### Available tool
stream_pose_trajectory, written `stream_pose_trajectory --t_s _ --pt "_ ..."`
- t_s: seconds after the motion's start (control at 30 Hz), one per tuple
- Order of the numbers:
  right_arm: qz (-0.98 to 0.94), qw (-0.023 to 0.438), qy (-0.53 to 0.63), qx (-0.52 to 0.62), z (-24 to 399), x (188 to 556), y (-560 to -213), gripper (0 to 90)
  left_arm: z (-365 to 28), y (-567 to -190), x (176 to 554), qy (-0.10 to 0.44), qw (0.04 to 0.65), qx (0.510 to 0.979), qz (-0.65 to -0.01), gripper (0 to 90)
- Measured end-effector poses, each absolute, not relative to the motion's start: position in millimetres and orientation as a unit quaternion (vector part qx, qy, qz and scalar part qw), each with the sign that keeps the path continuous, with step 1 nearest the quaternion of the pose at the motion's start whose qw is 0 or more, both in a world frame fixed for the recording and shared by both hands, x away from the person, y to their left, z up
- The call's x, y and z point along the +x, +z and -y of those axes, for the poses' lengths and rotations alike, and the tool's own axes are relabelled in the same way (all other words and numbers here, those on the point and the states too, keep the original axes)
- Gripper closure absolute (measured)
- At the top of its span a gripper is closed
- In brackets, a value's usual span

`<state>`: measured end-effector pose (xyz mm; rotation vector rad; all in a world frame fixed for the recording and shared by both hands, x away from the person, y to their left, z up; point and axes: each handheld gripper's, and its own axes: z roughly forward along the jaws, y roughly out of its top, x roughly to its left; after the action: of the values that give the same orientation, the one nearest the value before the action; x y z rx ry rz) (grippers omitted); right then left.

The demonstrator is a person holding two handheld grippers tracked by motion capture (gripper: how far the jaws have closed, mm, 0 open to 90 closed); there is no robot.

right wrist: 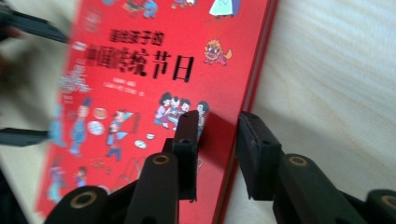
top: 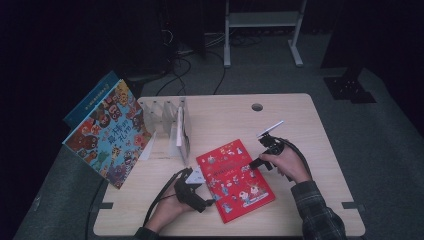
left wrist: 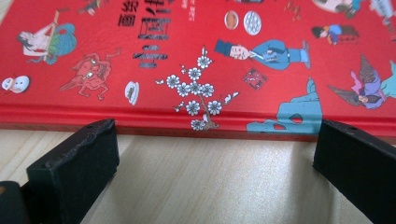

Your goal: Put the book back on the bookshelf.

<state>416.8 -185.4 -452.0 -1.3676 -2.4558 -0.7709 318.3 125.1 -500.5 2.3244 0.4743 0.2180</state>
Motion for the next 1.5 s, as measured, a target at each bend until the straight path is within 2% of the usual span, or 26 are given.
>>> stream_pose_trajectory --t_s 0.3,0.57,1.03,1.2,1.5 --pt "0.835 0.132 -0.288 -0.45 187.7 411.5 -431.9 69.7 -125.2 -500.6 318.5 0.085 0.371 0.906 -0.185 0.0" --pt "0.829 0.195 -0.311 -0.421 180.6 411.1 -424.9 68.1 -125.2 -500.5 319.4 0.084 0.371 0.907 -0.181 0.0" --pt "0.852 0.173 -0.295 -0.395 145.1 411.1 -396.2 69.8 -124.8 -500.8 319.5 0.086 0.373 0.906 -0.182 0.0" --pt "0.859 0.162 -0.287 -0.391 136.1 412.6 -388.9 73.0 -124.7 -500.8 319.4 0.086 0.373 0.906 -0.182 0.0" --pt "0.861 0.172 -0.275 -0.391 121.5 414.4 -385.0 77.4 -124.8 -500.7 319.5 0.086 0.373 0.906 -0.182 0.0"
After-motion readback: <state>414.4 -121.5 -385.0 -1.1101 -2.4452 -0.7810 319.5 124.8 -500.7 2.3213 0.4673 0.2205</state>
